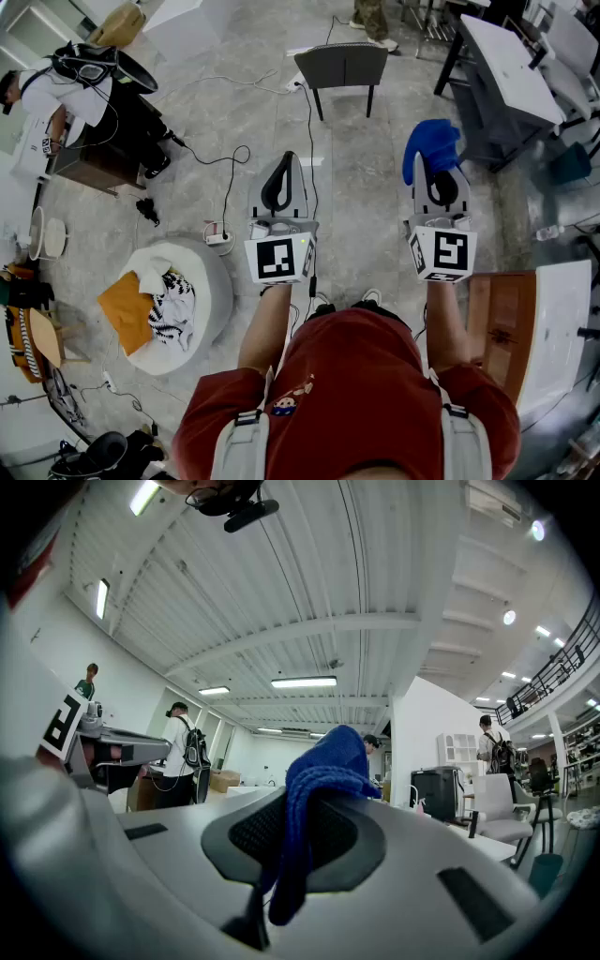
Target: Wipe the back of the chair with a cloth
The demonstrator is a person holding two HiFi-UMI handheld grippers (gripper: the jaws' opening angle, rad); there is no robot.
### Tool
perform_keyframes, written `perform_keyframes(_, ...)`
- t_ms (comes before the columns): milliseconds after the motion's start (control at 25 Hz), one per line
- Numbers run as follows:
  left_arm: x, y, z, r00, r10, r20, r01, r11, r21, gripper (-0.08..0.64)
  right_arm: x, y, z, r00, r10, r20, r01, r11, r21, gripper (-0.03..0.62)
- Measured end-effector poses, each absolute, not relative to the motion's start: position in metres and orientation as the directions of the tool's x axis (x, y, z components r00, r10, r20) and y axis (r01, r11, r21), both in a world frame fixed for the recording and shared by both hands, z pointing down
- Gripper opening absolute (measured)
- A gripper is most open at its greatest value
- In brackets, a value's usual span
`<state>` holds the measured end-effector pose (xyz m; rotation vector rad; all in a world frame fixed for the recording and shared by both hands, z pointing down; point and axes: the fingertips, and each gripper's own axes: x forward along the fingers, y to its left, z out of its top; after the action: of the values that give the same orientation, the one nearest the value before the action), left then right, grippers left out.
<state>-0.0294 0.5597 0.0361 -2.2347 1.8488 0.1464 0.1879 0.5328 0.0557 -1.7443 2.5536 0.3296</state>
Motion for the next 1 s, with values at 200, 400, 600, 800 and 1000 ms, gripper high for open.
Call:
perform_keyframes(200,-0.019,0.557,0.036,0.206,-0.953,-0.223,-0.976,-0.183,-0.121,0.014,0.196,0.534,0.059,-0.365,-0.920,-0.140,-0.926,0.345,0.151,0.055)
perform_keyframes(400,0.004,0.559,0.038,0.209,-0.953,-0.218,-0.975,-0.184,-0.128,0.014,0.216,0.536,0.065,-0.367,-0.920,-0.139,-0.927,0.349,0.139,0.055)
perform_keyframes(600,0.034,0.556,0.041,0.196,-0.957,-0.213,-0.976,-0.170,-0.134,0.014,0.251,0.534,0.068,-0.354,-0.924,-0.146,-0.933,0.338,0.123,0.056)
perform_keyframes(800,0.057,0.554,0.044,0.176,-0.962,-0.207,-0.980,-0.151,-0.130,0.014,0.275,0.529,0.076,-0.379,-0.914,-0.146,-0.924,0.364,0.120,0.057)
perform_keyframes(1000,0.070,0.543,0.045,0.179,-0.964,-0.198,-0.979,-0.155,-0.131,0.014,0.283,0.514,0.080,-0.387,-0.911,-0.143,-0.922,0.377,0.094,0.057)
